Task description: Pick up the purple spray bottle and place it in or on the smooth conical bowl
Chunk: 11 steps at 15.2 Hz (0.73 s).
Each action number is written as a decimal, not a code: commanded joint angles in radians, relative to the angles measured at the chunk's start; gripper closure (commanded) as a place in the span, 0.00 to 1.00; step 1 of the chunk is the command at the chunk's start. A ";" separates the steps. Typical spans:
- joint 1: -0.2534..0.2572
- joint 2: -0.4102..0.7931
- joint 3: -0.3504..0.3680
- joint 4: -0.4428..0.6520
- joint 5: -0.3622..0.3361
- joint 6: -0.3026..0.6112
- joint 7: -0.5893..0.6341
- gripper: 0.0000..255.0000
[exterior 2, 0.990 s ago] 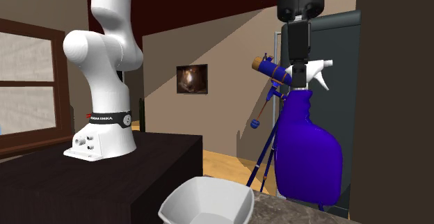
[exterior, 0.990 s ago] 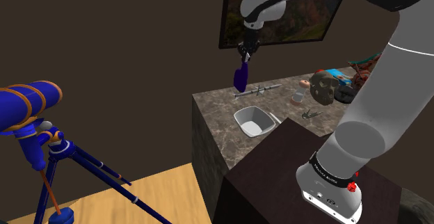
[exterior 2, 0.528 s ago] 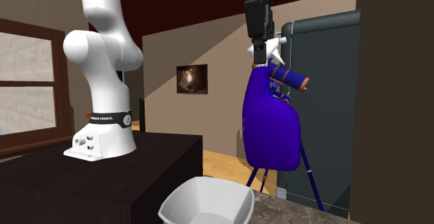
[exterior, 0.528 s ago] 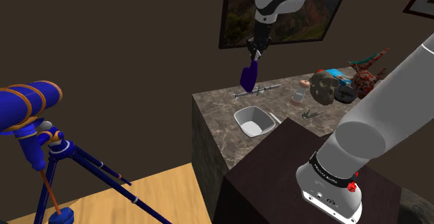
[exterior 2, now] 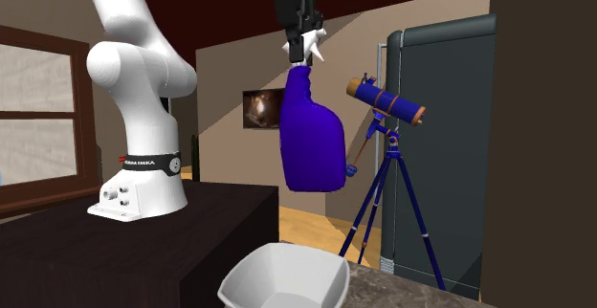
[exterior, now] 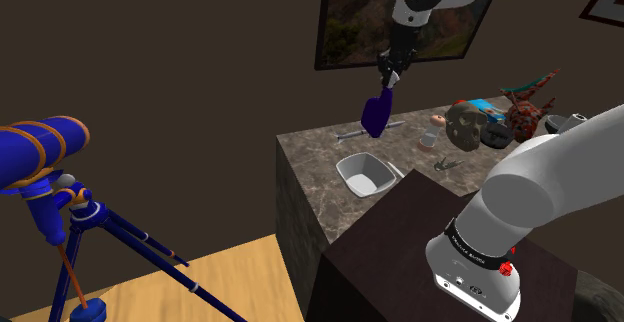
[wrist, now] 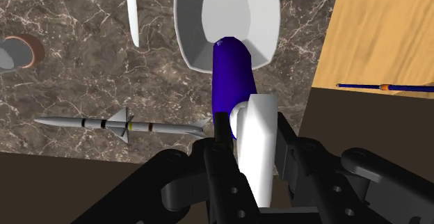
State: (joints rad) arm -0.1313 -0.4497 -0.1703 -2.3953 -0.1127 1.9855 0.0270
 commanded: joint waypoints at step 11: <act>-0.007 -0.057 0.003 -0.155 -0.014 0.096 0.017 1.00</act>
State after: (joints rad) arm -0.1380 -0.5123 -0.1657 -2.5418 -0.1262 2.0671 0.0442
